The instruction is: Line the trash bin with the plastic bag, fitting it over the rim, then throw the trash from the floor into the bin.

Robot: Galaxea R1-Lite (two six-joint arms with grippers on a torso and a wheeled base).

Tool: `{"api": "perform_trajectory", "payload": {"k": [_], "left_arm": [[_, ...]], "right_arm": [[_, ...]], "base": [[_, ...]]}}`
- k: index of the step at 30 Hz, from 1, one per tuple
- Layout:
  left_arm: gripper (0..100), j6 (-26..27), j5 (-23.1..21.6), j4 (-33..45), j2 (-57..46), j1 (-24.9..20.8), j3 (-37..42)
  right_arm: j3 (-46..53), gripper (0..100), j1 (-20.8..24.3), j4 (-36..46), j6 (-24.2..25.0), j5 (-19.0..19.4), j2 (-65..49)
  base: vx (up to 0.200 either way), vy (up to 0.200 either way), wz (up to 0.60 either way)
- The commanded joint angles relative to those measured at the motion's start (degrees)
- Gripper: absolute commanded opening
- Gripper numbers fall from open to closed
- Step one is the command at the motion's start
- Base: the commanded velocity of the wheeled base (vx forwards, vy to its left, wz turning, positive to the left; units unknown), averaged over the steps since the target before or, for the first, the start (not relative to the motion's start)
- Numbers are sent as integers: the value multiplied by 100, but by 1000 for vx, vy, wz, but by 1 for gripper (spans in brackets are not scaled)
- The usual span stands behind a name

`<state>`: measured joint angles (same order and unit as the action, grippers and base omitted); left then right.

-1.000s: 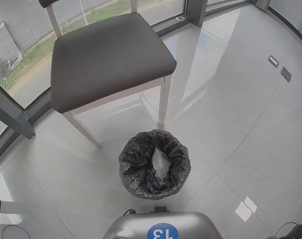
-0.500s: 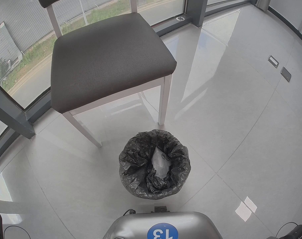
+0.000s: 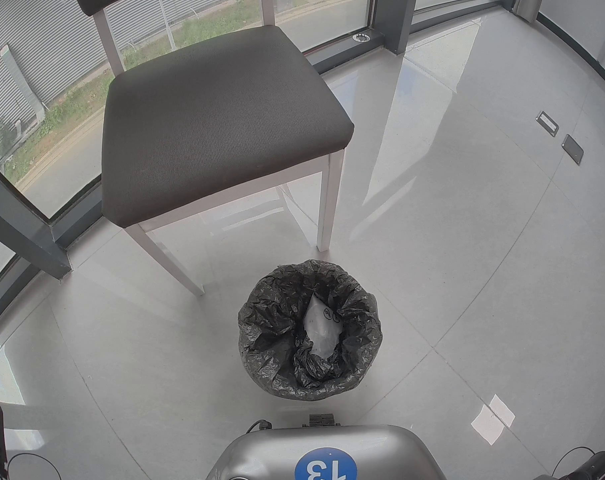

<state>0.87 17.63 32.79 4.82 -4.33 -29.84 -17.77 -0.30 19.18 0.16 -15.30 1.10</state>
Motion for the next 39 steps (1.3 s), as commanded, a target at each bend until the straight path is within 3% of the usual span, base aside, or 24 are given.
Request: {"api": "perform_trajectory", "payload": {"k": [1, 2, 6, 11, 16, 20, 25, 32, 39], "left_arm": [[100, 239, 109, -3930, 46, 2, 2984], [100, 291, 74, -3692, 55, -7, 2967], [100, 274, -31, -3640, 55, -7, 2984], [100, 10, -866, -3587, 55, -7, 2975], [100, 63, -1789, -3051, 55, -7, 2782], [100, 28, -1798, -3042, 55, -7, 2773], [100, 72, -1763, -3042, 46, -7, 2773], [100, 379, -1675, -3086, 46, -7, 2791], [100, 291, -1692, -3130, 55, -7, 2800]], "right_arm": [[1663, 100, 30, -1988, -236, 1047, -110], [1698, 100, 30, -2058, -332, 1407, -110], [1777, 100, 30, -1962, -192, 1591, -110], [1777, 100, 30, -1909, -192, 1635, -110], [1769, 100, 30, -1891, -192, 1750, -110], [1777, 100, 30, -1909, -350, 1820, -110], [1777, 100, 30, -1909, -95, 1758, -110], [1777, 100, 30, -1909, -95, 1758, -110], [1777, 100, 30, -1909, -130, 1767, -110]], "base": [[0, 0, 0], [0, 0, 0], [0, 0, 0], [0, 0, 0], [0, 0, 0], [0, 0, 0], [0, 0, 0], [0, 0, 0], [0, 0, 0]]}}
